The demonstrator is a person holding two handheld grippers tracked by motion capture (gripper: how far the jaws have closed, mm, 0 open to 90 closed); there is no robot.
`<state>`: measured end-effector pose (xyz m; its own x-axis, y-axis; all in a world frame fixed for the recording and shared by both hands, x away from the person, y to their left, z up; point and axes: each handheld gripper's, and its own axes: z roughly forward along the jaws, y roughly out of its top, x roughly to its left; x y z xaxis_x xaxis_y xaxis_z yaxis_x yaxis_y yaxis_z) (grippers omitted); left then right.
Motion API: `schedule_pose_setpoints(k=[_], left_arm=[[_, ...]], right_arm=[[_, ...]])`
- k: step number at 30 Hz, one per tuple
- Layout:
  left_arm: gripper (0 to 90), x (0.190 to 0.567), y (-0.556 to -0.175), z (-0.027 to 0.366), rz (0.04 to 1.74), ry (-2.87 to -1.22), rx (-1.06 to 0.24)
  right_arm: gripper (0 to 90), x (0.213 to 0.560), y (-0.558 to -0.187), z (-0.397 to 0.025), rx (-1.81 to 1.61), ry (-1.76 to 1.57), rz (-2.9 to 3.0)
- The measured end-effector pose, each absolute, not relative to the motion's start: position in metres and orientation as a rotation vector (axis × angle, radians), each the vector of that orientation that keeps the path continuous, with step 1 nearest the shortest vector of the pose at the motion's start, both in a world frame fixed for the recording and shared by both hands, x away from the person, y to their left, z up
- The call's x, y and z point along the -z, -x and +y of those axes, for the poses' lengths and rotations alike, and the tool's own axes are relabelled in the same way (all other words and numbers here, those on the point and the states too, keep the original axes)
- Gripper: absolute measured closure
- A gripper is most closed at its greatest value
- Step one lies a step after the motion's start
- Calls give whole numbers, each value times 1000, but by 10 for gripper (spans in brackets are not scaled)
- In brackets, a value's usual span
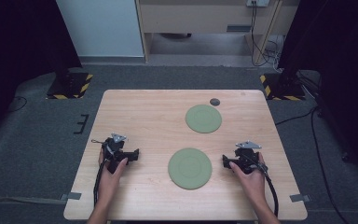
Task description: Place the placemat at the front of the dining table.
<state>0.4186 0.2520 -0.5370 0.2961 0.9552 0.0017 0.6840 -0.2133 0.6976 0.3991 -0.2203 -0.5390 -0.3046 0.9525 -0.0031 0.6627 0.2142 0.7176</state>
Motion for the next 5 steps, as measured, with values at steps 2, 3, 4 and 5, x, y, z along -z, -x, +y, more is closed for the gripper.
schedule_pose_setpoints(k=[2,3,4,5], left_arm=[[0,537,-419,252,1456,-1978,-594],[0,537,-419,252,1457,-1978,-594],[0,537,-419,252,1457,-1978,-594],[0,537,-419,252,1457,-1978,-594]], right_arm=[[44,539,-397,-224,-867,-1481,2061],[27,539,-397,-227,-864,-1486,2058],[13,539,-397,-228,-858,-1496,2055],[3,540,-397,-228,-850,-1508,2051]])
